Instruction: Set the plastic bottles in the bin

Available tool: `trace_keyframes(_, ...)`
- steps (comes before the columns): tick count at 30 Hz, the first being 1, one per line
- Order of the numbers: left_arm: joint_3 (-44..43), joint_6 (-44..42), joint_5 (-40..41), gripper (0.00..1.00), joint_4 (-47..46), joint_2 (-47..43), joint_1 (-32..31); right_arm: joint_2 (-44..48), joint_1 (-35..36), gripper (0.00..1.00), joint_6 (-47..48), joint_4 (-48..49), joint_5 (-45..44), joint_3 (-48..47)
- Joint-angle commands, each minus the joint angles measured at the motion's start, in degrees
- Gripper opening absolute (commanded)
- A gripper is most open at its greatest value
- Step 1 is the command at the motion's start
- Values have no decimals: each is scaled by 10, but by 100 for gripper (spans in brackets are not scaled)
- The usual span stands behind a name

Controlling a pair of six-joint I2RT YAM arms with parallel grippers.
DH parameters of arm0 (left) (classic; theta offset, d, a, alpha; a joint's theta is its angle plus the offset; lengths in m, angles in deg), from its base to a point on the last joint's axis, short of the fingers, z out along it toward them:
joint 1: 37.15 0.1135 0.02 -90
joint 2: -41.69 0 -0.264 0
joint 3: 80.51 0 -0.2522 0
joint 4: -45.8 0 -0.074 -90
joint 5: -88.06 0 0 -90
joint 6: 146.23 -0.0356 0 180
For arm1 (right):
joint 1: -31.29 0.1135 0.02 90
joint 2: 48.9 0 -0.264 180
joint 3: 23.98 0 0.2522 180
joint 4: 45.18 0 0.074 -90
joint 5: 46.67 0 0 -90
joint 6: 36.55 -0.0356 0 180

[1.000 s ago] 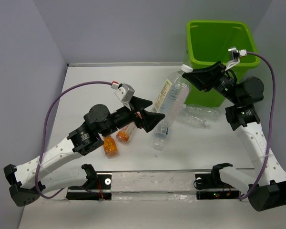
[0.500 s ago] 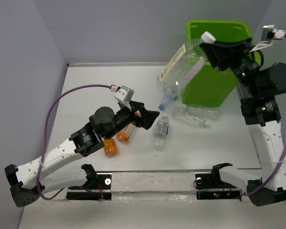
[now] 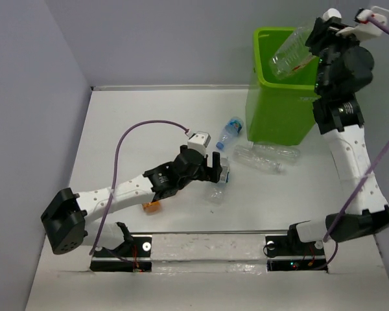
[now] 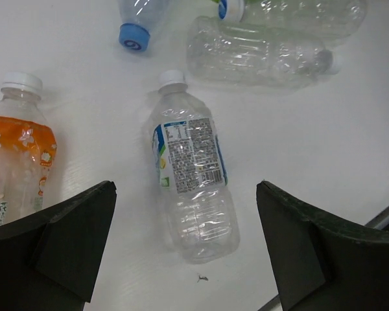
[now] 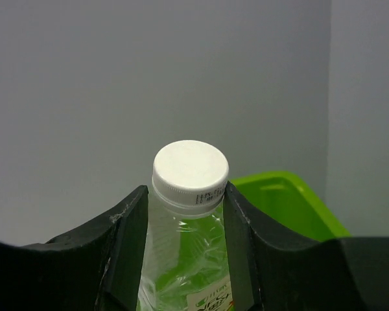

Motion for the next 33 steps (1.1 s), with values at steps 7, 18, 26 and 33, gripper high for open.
trace_keyframes(7,-68,5,-14,99,-5,149,-1,-9,-1,87,57,-44,-23,27)
trace_keyframes(18,-74,22,-67,99,0,229,-3,180,-1,93,-151,-119,166,237)
trace_keyframes(26,-48,38,-70,66,-6,243,-9,299,4,94,-231,-152,344,434)
trace_keyframes(33,21,41,-72,46,-65,117,-23,398,4,93,-311,-152,516,604)
